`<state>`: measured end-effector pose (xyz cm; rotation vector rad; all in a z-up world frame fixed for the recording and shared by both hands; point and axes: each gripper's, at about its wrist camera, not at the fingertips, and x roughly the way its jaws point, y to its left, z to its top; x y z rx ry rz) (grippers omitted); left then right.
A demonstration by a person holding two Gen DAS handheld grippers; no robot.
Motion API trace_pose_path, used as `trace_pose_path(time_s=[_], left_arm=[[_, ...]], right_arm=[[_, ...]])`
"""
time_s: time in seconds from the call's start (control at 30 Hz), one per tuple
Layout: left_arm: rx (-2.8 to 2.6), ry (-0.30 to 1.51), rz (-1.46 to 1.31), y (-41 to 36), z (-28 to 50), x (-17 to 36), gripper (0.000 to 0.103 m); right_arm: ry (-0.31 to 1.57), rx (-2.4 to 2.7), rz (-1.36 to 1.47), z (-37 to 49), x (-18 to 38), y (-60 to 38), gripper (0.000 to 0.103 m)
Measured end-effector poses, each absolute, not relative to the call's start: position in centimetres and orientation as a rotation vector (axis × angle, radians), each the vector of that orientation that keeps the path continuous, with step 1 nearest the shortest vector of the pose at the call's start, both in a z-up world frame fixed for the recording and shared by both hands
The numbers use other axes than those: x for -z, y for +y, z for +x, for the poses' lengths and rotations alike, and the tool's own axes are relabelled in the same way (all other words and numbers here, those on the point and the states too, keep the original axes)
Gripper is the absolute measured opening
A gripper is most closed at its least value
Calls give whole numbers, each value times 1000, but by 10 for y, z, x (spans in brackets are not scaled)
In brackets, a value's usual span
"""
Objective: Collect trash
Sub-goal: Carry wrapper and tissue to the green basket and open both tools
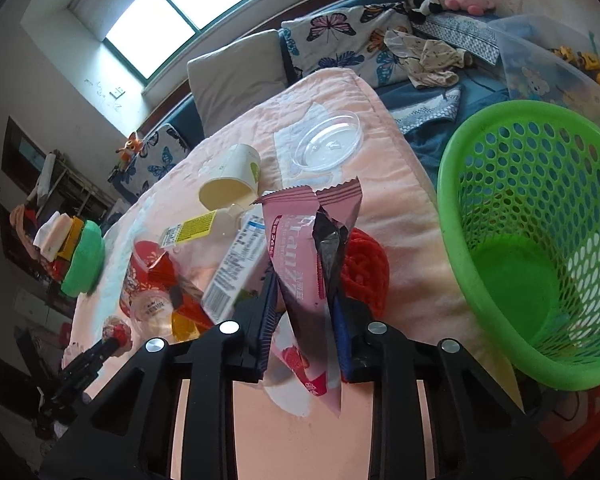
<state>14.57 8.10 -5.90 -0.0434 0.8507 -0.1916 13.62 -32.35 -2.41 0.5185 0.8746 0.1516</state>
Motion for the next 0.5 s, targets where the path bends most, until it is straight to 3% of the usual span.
trace_pose_path(time_s=[0.23, 0.5], left_arm=[[284, 797, -24, 49, 129, 21, 38], [449, 776, 22, -40, 126, -6, 38]], right_arm=[[823, -172, 506, 111, 1, -336, 24], [779, -61, 492, 89, -13, -394, 24]])
